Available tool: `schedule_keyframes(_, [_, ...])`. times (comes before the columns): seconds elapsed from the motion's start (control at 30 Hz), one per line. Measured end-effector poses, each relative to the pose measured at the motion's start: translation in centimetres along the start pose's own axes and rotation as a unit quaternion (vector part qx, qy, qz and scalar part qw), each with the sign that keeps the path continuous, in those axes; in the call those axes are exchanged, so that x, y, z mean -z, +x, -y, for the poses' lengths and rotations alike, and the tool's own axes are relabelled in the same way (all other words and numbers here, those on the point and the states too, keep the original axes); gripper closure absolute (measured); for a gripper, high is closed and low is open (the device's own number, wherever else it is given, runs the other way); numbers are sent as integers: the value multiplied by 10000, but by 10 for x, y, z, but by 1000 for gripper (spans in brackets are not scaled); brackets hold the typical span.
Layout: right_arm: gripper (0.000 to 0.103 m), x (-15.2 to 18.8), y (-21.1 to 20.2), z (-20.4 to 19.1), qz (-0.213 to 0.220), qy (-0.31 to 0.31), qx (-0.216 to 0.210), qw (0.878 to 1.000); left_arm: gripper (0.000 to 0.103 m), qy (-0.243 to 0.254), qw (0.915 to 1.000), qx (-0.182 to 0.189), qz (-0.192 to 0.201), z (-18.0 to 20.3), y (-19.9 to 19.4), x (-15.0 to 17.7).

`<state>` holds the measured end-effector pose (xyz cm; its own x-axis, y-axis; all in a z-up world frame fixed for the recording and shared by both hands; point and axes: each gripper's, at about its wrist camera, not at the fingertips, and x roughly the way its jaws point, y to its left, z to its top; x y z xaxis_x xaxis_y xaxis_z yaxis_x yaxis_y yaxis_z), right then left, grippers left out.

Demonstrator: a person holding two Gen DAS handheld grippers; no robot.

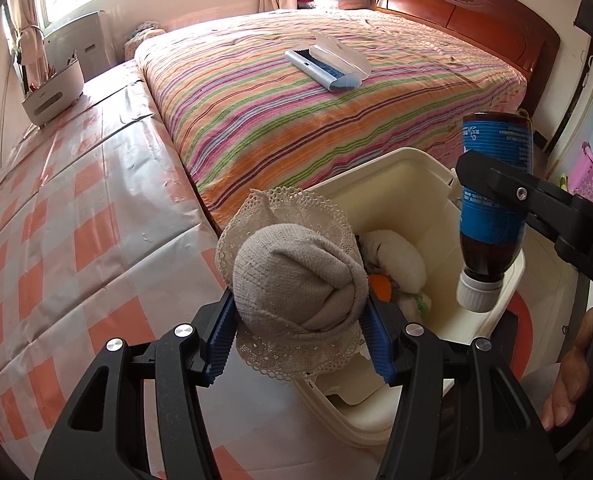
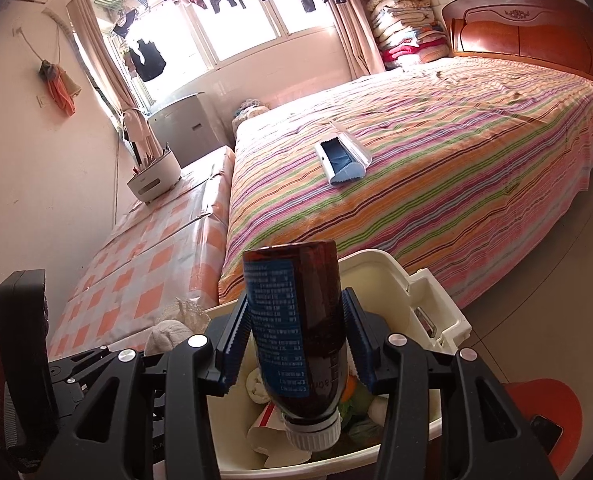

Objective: Collect trash

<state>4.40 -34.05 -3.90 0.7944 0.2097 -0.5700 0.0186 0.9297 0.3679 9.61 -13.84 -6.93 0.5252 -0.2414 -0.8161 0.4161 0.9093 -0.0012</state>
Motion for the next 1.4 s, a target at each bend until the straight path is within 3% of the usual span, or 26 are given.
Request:
schedule_keyframes(0.3, [59,-4,6,5,-77,196,-74,9997,48,-31,10000,68,38,3,1,-4])
schedule_keyframes(0.37, [48,-5,7,10,-98,354,-80,9993,48,-28,10000,82,45,5,1,-5])
schedule_keyframes(0.43, [44,-6,6,16,-78,504,-103,9986,48,-18,9999,92,48,6,2,-5])
schedule_keyframes(0.73, [44,-10,-8,31,273,802,-34,9964,48,35,9998,197,19,18,7,-10])
schedule_keyframes(0.93, [43,-12,-17,38,440,916,-14,9948,39,226,9995,206,11,33,11,-12])
schedule_keyframes(1.03, [42,-13,-21,39,510,943,-12,9942,25,385,9991,109,165,41,7,-14])
schedule_keyframes(1.1, [39,-12,-25,39,587,957,-1,9937,24,487,9985,43,248,45,2,-15])
schedule_keyframes(1.17, [38,-10,-30,39,701,958,43,9929,16,550,9982,-36,255,47,0,-17])
schedule_keyframes(1.4, [32,-4,-55,32,948,881,312,9911,16,292,9953,-678,632,32,-39,-6])
